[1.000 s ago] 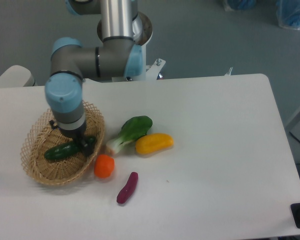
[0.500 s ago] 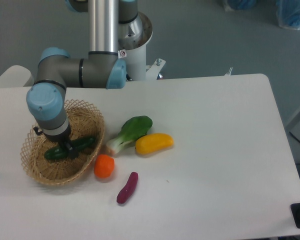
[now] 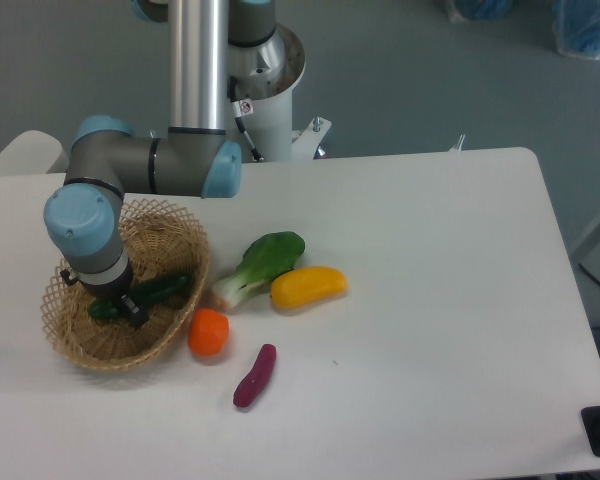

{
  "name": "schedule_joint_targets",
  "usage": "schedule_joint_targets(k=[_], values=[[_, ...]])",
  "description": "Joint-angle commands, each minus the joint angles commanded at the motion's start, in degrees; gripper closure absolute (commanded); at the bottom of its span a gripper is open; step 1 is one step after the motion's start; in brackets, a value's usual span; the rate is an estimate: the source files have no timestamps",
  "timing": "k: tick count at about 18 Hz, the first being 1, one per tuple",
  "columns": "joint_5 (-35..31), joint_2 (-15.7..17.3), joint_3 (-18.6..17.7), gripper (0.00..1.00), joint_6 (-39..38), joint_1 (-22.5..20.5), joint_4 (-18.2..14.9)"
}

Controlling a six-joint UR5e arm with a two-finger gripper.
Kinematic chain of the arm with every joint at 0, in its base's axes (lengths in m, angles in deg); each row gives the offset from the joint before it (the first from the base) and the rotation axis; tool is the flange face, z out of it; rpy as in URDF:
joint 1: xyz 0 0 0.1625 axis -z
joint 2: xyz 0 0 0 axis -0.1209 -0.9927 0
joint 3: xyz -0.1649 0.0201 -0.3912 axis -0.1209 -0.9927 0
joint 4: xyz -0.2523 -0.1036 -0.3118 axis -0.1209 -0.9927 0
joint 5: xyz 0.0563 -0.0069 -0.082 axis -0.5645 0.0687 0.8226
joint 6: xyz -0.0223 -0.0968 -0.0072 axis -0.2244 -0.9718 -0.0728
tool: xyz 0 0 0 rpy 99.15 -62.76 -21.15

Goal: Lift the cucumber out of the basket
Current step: 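Lower the gripper and close it around the green cucumber, then lift the cucumber out of the basket and carry it away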

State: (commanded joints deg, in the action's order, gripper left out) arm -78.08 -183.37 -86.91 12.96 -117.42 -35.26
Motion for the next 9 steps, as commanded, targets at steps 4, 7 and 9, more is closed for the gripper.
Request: schedule_joint_targets(k=[4,7,9], values=[[0.35,0.26,1.14,0.81,-1.06,0.0,-0.17],[0.53,1.84,1.58,0.81,-0.98,-0.79,-0.52],[0.53,3.07,1.85,0.81,-0.89,-2.28,-0.7]])
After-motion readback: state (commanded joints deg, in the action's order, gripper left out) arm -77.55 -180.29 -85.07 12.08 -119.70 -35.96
